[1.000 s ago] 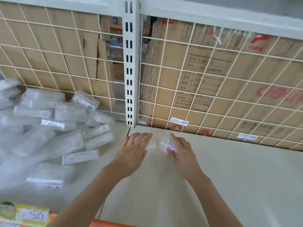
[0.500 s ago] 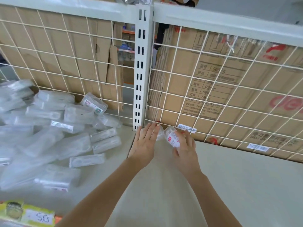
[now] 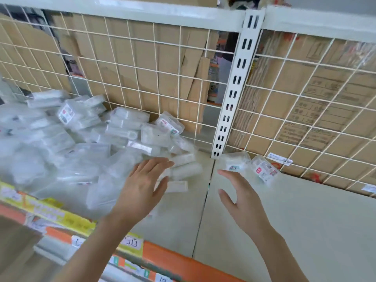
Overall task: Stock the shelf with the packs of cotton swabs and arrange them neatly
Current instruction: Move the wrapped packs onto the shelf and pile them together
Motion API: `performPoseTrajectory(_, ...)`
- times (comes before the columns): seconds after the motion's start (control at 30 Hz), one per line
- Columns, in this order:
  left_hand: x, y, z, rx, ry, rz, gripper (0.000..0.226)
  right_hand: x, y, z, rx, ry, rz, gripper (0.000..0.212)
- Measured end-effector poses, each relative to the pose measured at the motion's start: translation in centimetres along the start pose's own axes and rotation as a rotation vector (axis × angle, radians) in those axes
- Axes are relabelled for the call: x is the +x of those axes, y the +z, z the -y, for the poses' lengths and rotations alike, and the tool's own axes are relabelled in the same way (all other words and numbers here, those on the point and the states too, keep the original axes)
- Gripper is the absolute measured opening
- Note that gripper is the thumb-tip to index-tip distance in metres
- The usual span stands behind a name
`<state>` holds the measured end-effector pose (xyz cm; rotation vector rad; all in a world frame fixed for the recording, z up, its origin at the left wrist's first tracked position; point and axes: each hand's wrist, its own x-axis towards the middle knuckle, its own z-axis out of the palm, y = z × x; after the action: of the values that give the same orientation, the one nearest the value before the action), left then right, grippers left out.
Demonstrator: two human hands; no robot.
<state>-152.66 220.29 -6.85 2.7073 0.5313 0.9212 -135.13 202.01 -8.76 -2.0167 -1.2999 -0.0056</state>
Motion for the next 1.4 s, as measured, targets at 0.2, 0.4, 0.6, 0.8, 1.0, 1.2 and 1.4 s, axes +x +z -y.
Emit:
performPoseTrajectory(0.2,-3.8,-1.5,3.4,-0.067,0.061,0.116,0.032,1.4,4.4,3.4,-0.031,-0.082,0.109,0.053)
performPoseTrajectory(0.4,-5.7,-0.5,5.5,-0.067,0.111,0.295,0.050,2.7,7.5,4.6,-0.219,-0.133,0.081,0.050)
performPoseTrajectory(0.6,-5.7,0.9,6.1,-0.014,0.129,0.189,0.047,2.3,8.0,4.9,-0.222,-0.076,0.029,0.040)
performPoseTrajectory(0.8,-5.5,1.0,6.7,0.007,0.145,0.121,0.047,-0.2,6.8,5.3,-0.074,0.093,-0.059,0.030)
performPoseTrajectory(1.0,-5.3,0.8,6.1,-0.045,0.190,0.133,0.052,-4.1,3.8,4.7,-0.034,0.223,-0.217,0.030)
performPoseTrajectory(1.2,-4.0,1.6,2.8,-0.168,0.227,0.204,0.055,-8.1,0.3,3.2,-0.057,0.299,-0.369,0.028)
performPoseTrajectory(1.4,-0.4,4.7,-1.7,-0.238,0.281,0.290,0.054,-11.3,-3.7,2.0,-0.092,0.420,-0.453,0.047)
